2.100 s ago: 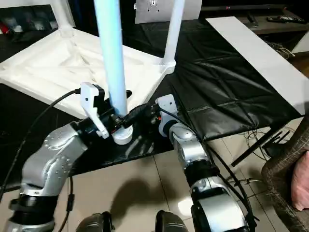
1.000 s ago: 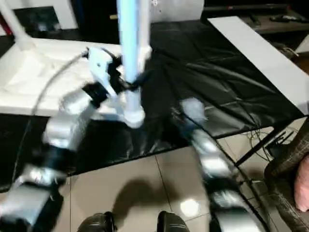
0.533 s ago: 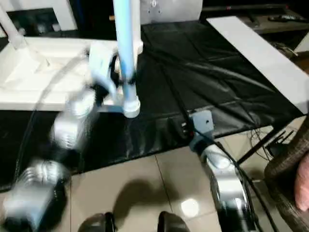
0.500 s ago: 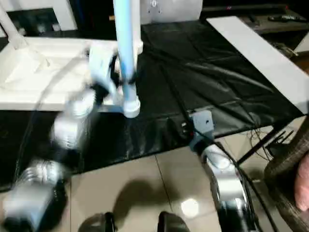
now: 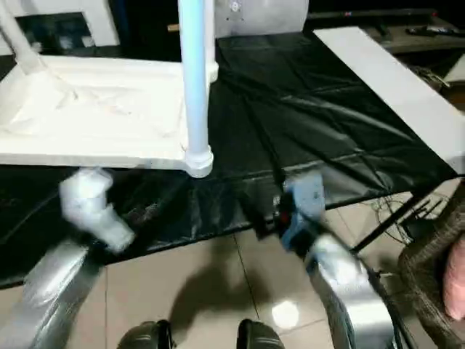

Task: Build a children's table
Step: Rotate table base

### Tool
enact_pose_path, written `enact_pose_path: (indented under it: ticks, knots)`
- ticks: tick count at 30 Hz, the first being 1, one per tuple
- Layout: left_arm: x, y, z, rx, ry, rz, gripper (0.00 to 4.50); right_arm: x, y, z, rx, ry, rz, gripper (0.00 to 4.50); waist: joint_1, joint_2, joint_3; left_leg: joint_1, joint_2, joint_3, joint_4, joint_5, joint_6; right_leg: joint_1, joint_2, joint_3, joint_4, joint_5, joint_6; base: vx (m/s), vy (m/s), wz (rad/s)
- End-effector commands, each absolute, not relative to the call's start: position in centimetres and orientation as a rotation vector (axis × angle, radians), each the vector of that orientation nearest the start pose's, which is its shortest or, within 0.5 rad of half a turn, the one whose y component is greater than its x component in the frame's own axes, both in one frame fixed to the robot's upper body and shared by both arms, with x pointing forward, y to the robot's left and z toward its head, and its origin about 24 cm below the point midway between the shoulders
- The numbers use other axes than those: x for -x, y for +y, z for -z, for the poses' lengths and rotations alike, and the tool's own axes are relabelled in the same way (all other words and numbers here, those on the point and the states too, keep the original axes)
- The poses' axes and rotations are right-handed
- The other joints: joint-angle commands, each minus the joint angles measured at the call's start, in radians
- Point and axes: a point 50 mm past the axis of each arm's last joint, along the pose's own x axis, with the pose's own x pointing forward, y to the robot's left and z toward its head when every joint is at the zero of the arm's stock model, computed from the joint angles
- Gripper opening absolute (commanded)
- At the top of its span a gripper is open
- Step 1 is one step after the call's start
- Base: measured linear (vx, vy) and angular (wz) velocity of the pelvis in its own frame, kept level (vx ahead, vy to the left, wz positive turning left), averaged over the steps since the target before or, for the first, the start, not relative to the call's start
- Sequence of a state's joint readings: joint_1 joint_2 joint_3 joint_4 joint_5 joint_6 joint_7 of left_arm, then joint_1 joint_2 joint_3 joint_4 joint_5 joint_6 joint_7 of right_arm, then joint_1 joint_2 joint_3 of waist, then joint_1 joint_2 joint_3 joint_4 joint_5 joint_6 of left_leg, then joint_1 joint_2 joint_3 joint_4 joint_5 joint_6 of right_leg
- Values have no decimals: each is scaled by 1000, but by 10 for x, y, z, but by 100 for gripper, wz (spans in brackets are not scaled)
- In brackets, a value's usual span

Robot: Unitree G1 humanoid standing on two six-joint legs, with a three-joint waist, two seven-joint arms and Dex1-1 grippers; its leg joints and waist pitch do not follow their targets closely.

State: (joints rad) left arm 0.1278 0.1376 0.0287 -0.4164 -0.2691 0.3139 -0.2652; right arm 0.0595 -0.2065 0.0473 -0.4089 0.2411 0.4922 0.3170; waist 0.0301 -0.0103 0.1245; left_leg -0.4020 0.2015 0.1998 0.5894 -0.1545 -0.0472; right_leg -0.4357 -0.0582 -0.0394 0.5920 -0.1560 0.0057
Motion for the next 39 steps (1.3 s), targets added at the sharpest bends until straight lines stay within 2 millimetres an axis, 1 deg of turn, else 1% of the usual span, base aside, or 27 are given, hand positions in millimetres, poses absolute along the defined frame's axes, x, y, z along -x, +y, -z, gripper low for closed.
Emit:
enact_pose_path:
  ticks: [1,5,6,7,8,9,10,11,12,14,15,17,18,21,22,23,24,25,26,28,29,31,32,33,34,38,39]
  knots:
    - [-222,168,-90,99,-6,192,438,-230,-144,-85,-45,124,-409,450,-6,-5,-52,33,14,-28,-73,-464,-36,14,-48,28,-121,-676,28,0,0,0]
    - [-220,163,-93,104,-15,128,438,-228,-143,-81,-82,137,-370,450,-20,4,-38,91,12,-47,-69,-659,-57,6,-32,-19,-166,-851,77,0,0,0]
    - [-219,161,-92,111,-5,122,438,-228,-142,-80,-72,137,-379,450,-29,20,-20,120,31,-61,-94,-808,-58,18,3,-72,-180,-790,64,0,0,0]
    - [-219,160,-92,116,-1,121,438,-228,-142,-80,-68,138,-384,450,-35,31,-6,107,57,-63,-140,-912,-62,47,25,-102,-134,-692,42,0,0,0]
    - [-217,158,-91,118,8,117,438,-228,-141,-80,-66,139,-390,450,37,29,3,-37,110,-21,-232,-1042,-61,176,5,-89,185,-378,-23,0,0,0]
    - [-216,156,-91,115,10,120,438,-228,-141,-80,-63,138,-395,450,82,39,-11,-11,96,8,-212,-1013,-37,166,4,-81,168,-351,-34,0,0,0]
    - [-215,154,-91,111,18,119,438,-228,-141,-81,-60,138,-405,450,39,-49,-30,110,34,13,-34,-743,-38,90,-74,51,-23,-927,5,119,-80,-6]
    - [-214,154,-91,111,19,120,438,-228,-140,-81,-59,139,-408,450,60,-72,-35,59,-33,-3,89,-482,24,127,-112,109,-127,-1058,10,163,-51,-4]
    - [-214,152,-90,107,24,120,438,-228,-140,-82,-54,140,-418,450,98,-25,-24,-26,-38,-69,131,-211,102,206,-192,197,-152,-1032,-22,163,-51,-4]
    - [-213,149,-91,101,29,130,438,-228,-139,-82,-48,139,-433,450,93,-19,-2,-14,-28,-98,95,-167,75,207,-147,143,-147,-937,-112,105,50,21]
    - [-212,148,-91,98,30,134,438,-228,-139,-82,-48,138,-437,450,78,26,-44,53,-2,-96,-15,-164,48,228,-52,41,-105,-587,-169,101,74,22]
    - [-212,147,-91,89,33,137,438,-227,-138,-82,-46,137,-445,450,31,38,-53,159,64,-189,-88,-312,120,139,25,-5,5,-421,-130,136,73,12]
    - [-211,147,-91,87,35,136,438,-227,-138,-82,-46,137,-447,450,-1,48,-92,241,97,-262,-76,-303,270,73,19,-14,97,-307,-36,162,55,7]
    - [-210,147,-91,86,40,132,438,-226,-137,-82,-48,135,-451,450,-29,36,-87,206,88,-239,-47,-55,436,-3,-1,-10,167,-180,88,160,49,2]
    - [-209,147,-91,83,42,131,438,-224,-137,-81,-49,134,-453,450,-33,31,-64,138,69,-172,-90,-128,424,11,3,-16,176,-111,70,133,-2,5]
    - [-209,147,-91,81,44,131,438,-223,-137,-81,-50,135,-454,450,-44,1,-56,123,52,-127,-102,-231,389,17,-14,1,114,-19,22,98,-51,-2]
    - [-209,147,-91,80,46,130,438,-223,-137,-81,-51,135,-455,450,-35,-35,-49,79,-21,-74,-94,-416,287,81,-40,51,-6,-104,12,98,-51,-2]
    - [-209,148,-91,78,47,130,438,-221,-137,-79,-50,140,-458,450,-18,-77,-53,50,-83,-51,-21,-432,243,124,-70,119,-82,-431,68,113,-96,3]
    - [-209,148,-91,74,48,129,438,-220,-138,-78,-54,146,-457,450,-3,-64,-67,76,-107,-74,115,-285,180,140,-166,205,-149,-905,-5,156,-75,9]
    - [-209,149,-91,64,51,125,438,-219,-138,-77,-54,148,-459,450,9,-52,-57,2,-96,-126,133,-144,111,210,-154,200,-117,-730,-204,153,-50,8]
    - [-209,149,-91,62,52,124,438,-219,-138,-77,-53,148,-460,450,17,-37,-52,5,-81,-132,123,-129,104,206,-158,199,-120,-644,-263,146,16,5]
    - [-209,149,-91,60,54,125,438,-219,-138,-76,-52,150,-461,450,12,-13,-48,-2,-61,-128,42,-36,97,212,-82,115,-107,-507,-325,147,53,5]
    - [-210,149,-91,59,54,123,438,-219,-139,-75,-51,152,-460,450,1,25,-34,60,-22,-131,-47,-128,105,146,-9,40,-87,-487,-275,150,119,10]
    - [-210,149,-91,59,54,123,438,-219,-139,-75,-50,152,-458,450,-35,48,-35,143,52,-206,-91,-393,106,78,26,8,15,-419,-198,150,119,10]
    - [-209,149,-91,58,54,120,438,-219,-139,-74,-54,156,-452,450,-56,48,-69,203,84,-266,-92,-367,197,38,14,2,100,-254,-102,163,82,4]
    - [-210,149,-91,57,55,115,438,-220,-140,-74,-58,153,-440,450,-71,25,-73,189,37,-220,-63,-24,463,-30,-17,-2,118,-84,35,158,27,2]
    - [-209,150,-91,56,56,114,438,-220,-141,-74,-59,151,-432,450,-65,-9,-68,155,-20,-156,-54,-86,420,12,-37,25,27,-37,-16,134,-12,2]
